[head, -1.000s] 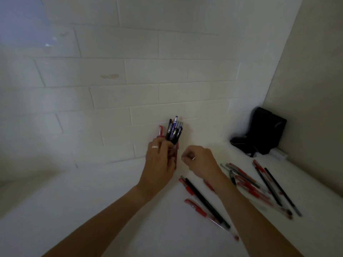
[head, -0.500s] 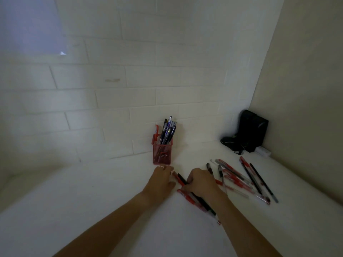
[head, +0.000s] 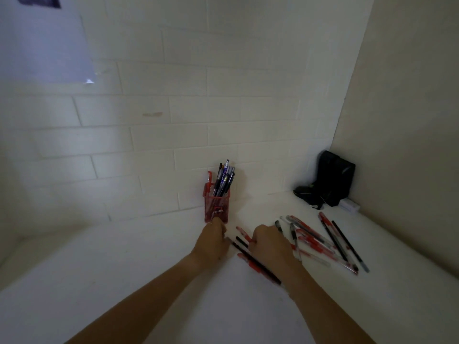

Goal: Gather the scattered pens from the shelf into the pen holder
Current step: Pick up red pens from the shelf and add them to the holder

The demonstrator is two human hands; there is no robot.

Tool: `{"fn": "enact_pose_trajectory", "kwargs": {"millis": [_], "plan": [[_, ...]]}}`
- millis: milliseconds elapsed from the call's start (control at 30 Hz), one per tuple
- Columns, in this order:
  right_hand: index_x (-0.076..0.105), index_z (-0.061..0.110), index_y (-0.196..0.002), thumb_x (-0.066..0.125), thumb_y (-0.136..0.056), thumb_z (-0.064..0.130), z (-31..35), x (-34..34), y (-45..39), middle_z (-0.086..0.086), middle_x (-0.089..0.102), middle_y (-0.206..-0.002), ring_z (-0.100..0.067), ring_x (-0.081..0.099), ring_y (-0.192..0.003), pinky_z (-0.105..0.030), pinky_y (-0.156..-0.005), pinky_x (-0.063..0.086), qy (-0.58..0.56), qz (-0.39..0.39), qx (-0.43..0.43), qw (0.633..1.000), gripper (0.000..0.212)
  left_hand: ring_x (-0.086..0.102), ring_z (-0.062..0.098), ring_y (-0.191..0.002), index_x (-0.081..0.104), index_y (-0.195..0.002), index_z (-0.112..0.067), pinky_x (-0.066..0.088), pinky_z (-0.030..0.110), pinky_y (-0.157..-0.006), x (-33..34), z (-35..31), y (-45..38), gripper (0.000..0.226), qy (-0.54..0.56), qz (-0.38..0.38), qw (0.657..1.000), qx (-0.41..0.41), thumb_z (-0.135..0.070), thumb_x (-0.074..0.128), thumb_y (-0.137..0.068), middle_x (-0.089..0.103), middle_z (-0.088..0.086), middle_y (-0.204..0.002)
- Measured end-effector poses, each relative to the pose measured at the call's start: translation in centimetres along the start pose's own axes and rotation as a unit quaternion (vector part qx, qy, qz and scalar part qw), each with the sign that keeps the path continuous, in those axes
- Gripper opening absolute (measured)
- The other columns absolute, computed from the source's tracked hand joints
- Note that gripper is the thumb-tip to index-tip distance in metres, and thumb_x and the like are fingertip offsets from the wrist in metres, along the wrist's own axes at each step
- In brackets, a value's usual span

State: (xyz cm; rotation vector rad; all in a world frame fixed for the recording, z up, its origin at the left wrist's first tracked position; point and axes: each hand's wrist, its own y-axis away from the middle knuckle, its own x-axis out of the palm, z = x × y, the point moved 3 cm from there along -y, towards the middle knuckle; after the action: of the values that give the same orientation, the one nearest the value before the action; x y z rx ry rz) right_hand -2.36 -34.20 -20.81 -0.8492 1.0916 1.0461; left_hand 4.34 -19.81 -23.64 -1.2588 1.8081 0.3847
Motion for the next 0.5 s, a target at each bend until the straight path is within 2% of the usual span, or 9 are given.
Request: {"fn": "enact_pose_trajectory", "kwargs": {"millis": [67,100,200,267,333,400,433,500], "plan": [[0.064,0.009,-0.083,0.057,-0.089,0.022,-0.5,-0.6,-0.2,-0.001,0.053,-0.064,-0.018,0.053,-0.058,-0.024,-0.048,0.042,-0.031,0.006,0.004,0.999,0.016,0.055,0.016,-0.085,0.060,-0.098,-0.009,0.040,0.015,-0.067,-0.2,-0.2,0.3,0.016,-0.011,0.009,1.000,0.024,-0.002,0.059,-0.083,0.062,0.006,-0.097],[0.067,0.008,-0.086,0.058,-0.089,0.022,-0.6,-0.9,-0.2,-0.001,0.054,-0.063,-0.018,0.054,-0.059,-0.024,-0.048,0.043,-0.046,0.021,0.000,0.999,0.017,0.055,0.015,-0.087,0.063,-0.097,-0.010,0.040,0.015,-0.070,-0.1,-0.4,0.5,0.018,-0.020,0.022,0.999,0.036,-0.002,0.058,-0.081,0.063,0.005,-0.098],[0.070,0.001,-0.093,0.067,-0.085,0.025,-0.7,-1.4,0.3,-0.008,0.070,-0.079,-0.024,0.066,-0.072,-0.035,-0.072,0.057,-0.070,0.107,-0.021,0.992,0.025,0.056,0.017,-0.089,0.063,-0.097,-0.010,0.042,0.020,-0.074,-0.3,-0.5,0.7,0.024,-0.015,0.027,0.999,0.020,0.003,0.052,-0.080,0.064,0.007,-0.101],[0.072,0.003,-0.093,0.075,-0.078,0.028,-0.6,-1.3,0.7,-0.010,0.075,-0.091,-0.025,0.071,-0.083,-0.038,-0.078,0.060,-0.034,0.146,-0.034,0.988,0.029,0.057,0.020,-0.085,0.062,-0.095,-0.010,0.044,0.021,-0.068,-0.9,-0.4,0.6,0.025,-0.004,-0.002,1.000,-0.011,0.006,0.048,-0.081,0.064,0.008,-0.097],[0.066,0.005,-0.083,0.078,-0.074,0.027,-0.3,-0.9,1.1,-0.010,0.069,-0.087,-0.023,0.068,-0.082,-0.034,-0.070,0.060,0.010,0.160,-0.049,0.986,0.026,0.056,0.018,-0.081,0.058,-0.089,-0.015,0.040,0.016,-0.060,-1.2,-0.2,0.6,0.023,0.001,-0.020,1.000,-0.022,0.005,0.049,-0.082,0.061,0.005,-0.091],[0.046,0.012,-0.066,0.077,-0.073,0.022,0.2,-0.3,1.7,-0.006,0.050,-0.074,-0.018,0.054,-0.066,-0.025,-0.052,0.043,0.053,0.149,-0.064,0.985,0.033,0.056,0.017,-0.081,0.055,-0.086,-0.018,0.036,0.012,-0.059,-1.4,-0.2,0.9,0.023,0.004,-0.020,1.000,-0.023,0.004,0.050,-0.083,0.058,0.002,-0.088],[0.039,0.013,-0.064,0.075,-0.074,0.020,0.4,-0.2,2.0,-0.005,0.044,-0.075,-0.017,0.050,-0.066,-0.023,-0.050,0.034,0.070,0.135,-0.068,0.986,0.038,0.057,0.018,-0.082,0.056,-0.087,-0.017,0.037,0.012,-0.060,-1.4,-0.3,1.0,0.022,0.005,-0.020,1.000,-0.023,0.003,0.050,-0.084,0.059,0.002,-0.088],[0.040,0.013,-0.072,0.072,-0.079,0.019,0.9,-0.3,2.4,-0.004,0.044,-0.083,-0.021,0.054,-0.078,-0.024,-0.055,0.036,0.087,0.100,-0.075,0.988,0.033,0.060,0.019,-0.084,0.061,-0.091,-0.012,0.042,0.017,-0.065,-1.4,-0.4,1.2,0.020,0.012,-0.019,0.999,-0.027,0.003,0.050,-0.085,0.064,0.007,-0.093]]}}
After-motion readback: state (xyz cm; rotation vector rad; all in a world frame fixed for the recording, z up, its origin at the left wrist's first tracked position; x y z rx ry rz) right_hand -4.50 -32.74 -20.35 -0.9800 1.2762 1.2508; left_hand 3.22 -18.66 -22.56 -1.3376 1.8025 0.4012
